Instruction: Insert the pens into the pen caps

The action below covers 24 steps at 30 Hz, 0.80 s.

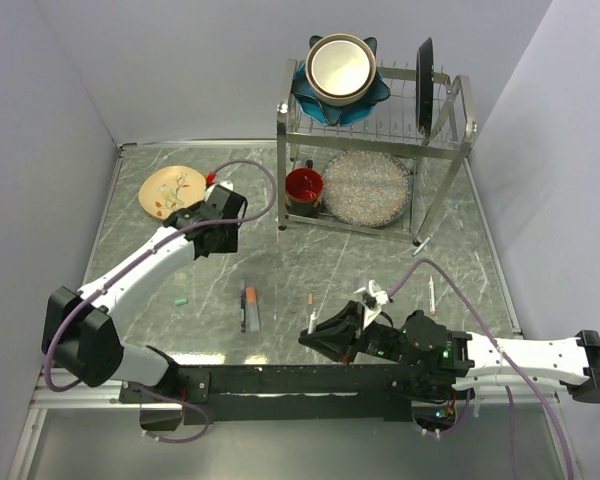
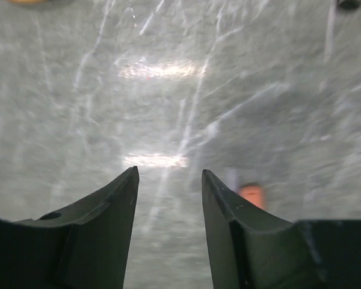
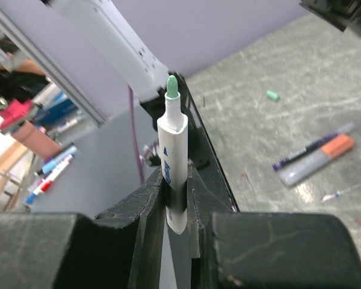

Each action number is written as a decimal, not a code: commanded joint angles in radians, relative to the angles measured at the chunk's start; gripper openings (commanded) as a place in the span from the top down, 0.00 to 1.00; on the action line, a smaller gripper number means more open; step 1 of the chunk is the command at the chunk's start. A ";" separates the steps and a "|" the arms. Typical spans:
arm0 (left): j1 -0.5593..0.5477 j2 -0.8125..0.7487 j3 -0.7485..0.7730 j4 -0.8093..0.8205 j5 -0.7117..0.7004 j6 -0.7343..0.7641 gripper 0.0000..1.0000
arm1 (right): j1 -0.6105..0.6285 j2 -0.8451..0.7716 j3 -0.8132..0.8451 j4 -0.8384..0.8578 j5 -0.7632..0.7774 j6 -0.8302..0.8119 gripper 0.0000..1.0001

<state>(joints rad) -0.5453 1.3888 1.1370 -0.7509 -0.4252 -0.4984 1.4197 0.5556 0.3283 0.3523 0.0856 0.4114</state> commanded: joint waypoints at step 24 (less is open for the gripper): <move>0.288 0.021 -0.249 -0.013 0.416 1.084 0.61 | -0.004 -0.138 0.017 -0.055 -0.003 -0.072 1.00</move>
<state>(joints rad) -0.2726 1.4170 0.8871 -0.7307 -0.0689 0.5209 1.4197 0.4377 0.3252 0.3023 0.0776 0.3717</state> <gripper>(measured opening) 0.392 0.214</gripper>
